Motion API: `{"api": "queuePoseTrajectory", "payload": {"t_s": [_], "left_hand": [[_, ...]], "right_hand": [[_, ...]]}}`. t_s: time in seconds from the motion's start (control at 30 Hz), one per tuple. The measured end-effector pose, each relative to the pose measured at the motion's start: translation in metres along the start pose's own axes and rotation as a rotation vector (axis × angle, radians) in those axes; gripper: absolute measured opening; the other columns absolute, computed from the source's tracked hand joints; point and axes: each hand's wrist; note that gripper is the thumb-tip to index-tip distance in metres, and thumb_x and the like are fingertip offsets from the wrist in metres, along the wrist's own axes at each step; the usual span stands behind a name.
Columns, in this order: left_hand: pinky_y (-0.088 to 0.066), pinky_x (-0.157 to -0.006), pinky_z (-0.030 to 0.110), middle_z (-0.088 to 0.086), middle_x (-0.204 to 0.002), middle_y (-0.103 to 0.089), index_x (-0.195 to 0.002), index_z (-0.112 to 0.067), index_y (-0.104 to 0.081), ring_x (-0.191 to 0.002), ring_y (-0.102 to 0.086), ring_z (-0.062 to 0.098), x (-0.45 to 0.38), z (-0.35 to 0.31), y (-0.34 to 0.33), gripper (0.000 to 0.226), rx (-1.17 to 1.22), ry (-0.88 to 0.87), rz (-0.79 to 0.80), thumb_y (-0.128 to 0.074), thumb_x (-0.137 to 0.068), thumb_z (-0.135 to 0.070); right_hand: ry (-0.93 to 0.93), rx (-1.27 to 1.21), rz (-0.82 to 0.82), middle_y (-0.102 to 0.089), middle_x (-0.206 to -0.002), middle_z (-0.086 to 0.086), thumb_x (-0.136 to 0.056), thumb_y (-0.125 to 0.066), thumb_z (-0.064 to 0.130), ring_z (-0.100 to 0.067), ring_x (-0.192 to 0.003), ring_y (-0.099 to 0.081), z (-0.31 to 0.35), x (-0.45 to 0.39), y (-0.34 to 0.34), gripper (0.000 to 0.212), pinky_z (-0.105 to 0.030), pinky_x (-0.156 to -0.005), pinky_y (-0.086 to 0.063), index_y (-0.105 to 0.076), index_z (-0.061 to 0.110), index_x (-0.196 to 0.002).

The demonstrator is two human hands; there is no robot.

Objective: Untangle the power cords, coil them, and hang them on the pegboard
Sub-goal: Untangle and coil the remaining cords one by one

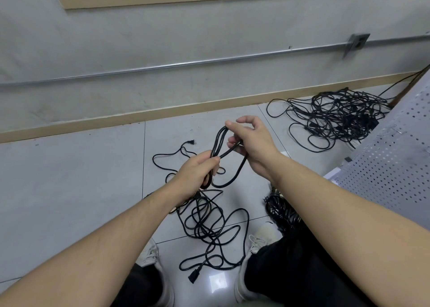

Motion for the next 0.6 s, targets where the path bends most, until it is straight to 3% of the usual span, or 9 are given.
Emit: {"api": "queuePoseTrajectory", "payload": {"t_s": [0.07, 0.13, 0.2, 0.3, 0.4, 0.47, 0.53, 0.6], "left_hand": [[-0.032, -0.053, 0.024, 0.004, -0.064, -0.041, -0.070, -0.018, -0.049, -0.055, -0.041, 0.015, -0.002, 0.001, -0.002, 0.036, -0.012, 0.004, -0.012, -0.060, -0.101, -0.033], [-0.035, -0.049, 0.013, -0.015, -0.054, -0.042, -0.070, -0.018, -0.042, -0.047, -0.046, -0.002, -0.003, 0.001, -0.006, 0.038, -0.046, 0.004, -0.037, -0.066, -0.099, -0.021], [-0.035, -0.047, 0.010, -0.019, -0.049, -0.040, -0.070, -0.019, -0.038, -0.046, -0.049, -0.005, -0.005, 0.002, -0.008, 0.040, -0.070, -0.018, -0.057, -0.069, -0.096, -0.016], [-0.035, -0.047, 0.012, -0.019, -0.050, -0.041, -0.071, -0.019, -0.040, -0.046, -0.048, -0.003, -0.004, 0.001, -0.006, 0.039, -0.062, -0.039, -0.085, -0.070, -0.096, -0.017], [-0.034, -0.049, 0.020, -0.014, -0.056, -0.040, -0.073, -0.021, -0.046, -0.050, -0.037, 0.010, -0.004, 0.004, -0.002, 0.034, -0.022, -0.017, -0.065, -0.070, -0.096, -0.027], [-0.043, -0.056, 0.023, -0.014, -0.059, -0.043, -0.074, -0.024, -0.050, -0.055, -0.039, 0.011, -0.004, 0.005, -0.003, 0.031, -0.026, -0.004, -0.050, -0.068, -0.097, -0.032], [-0.049, -0.070, 0.031, -0.019, -0.063, -0.049, -0.077, -0.026, -0.056, -0.063, -0.045, 0.008, -0.003, 0.007, -0.008, 0.025, -0.058, 0.004, -0.040, -0.065, -0.099, -0.035], [-0.044, -0.070, 0.028, -0.016, -0.071, -0.051, -0.093, -0.023, -0.065, -0.068, -0.047, 0.007, 0.000, 0.005, -0.017, 0.016, -0.062, 0.030, -0.013, -0.061, -0.102, -0.036]], "right_hand": [[-0.051, -0.069, -0.004, -0.053, -0.071, -0.004, -0.091, -0.077, 0.016, -0.012, -0.051, -0.055, 0.000, 0.001, 0.001, 0.038, -0.025, -0.057, -0.055, -0.052, 0.011, -0.120], [-0.116, -0.088, -0.011, -0.056, -0.069, -0.005, -0.091, -0.077, 0.021, -0.014, -0.052, -0.058, -0.001, 0.002, 0.001, 0.048, -0.027, -0.057, -0.056, -0.050, 0.005, -0.128], [-0.165, -0.048, 0.020, -0.061, -0.064, -0.007, -0.092, -0.075, 0.028, -0.019, -0.057, -0.065, 0.000, 0.004, 0.001, 0.043, -0.032, -0.063, -0.061, -0.055, 0.001, -0.120], [-0.219, 0.038, 0.054, -0.066, -0.060, -0.008, -0.092, -0.073, 0.040, -0.025, -0.063, -0.071, 0.001, 0.009, 0.001, 0.040, -0.034, -0.067, -0.062, -0.060, 0.003, -0.099], [-0.232, -0.048, 0.019, -0.059, -0.055, -0.002, -0.095, -0.071, 0.037, -0.020, -0.056, -0.066, -0.001, 0.006, -0.003, 0.036, -0.035, -0.072, -0.063, -0.059, 0.005, -0.105], [-0.234, -0.125, -0.012, -0.048, -0.051, 0.001, -0.099, -0.065, 0.037, -0.015, -0.046, -0.056, 0.000, 0.005, -0.006, 0.028, -0.033, -0.067, -0.061, -0.057, 0.009, -0.099], [-0.246, -0.155, -0.022, -0.034, -0.050, 0.004, -0.102, -0.058, 0.041, -0.013, -0.040, -0.038, 0.002, 0.006, -0.007, 0.032, -0.025, -0.048, -0.046, -0.048, 0.017, -0.083], [-0.264, -0.211, -0.021, -0.022, -0.054, 0.005, -0.104, -0.054, 0.043, -0.011, -0.042, -0.020, 0.003, 0.005, -0.007, 0.040, -0.022, -0.043, -0.024, -0.037, 0.021, -0.076]]}}
Point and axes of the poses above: each hand's wrist, its own x-axis away from the middle knuckle, its own y-axis out of the back of the hand, z = x × y
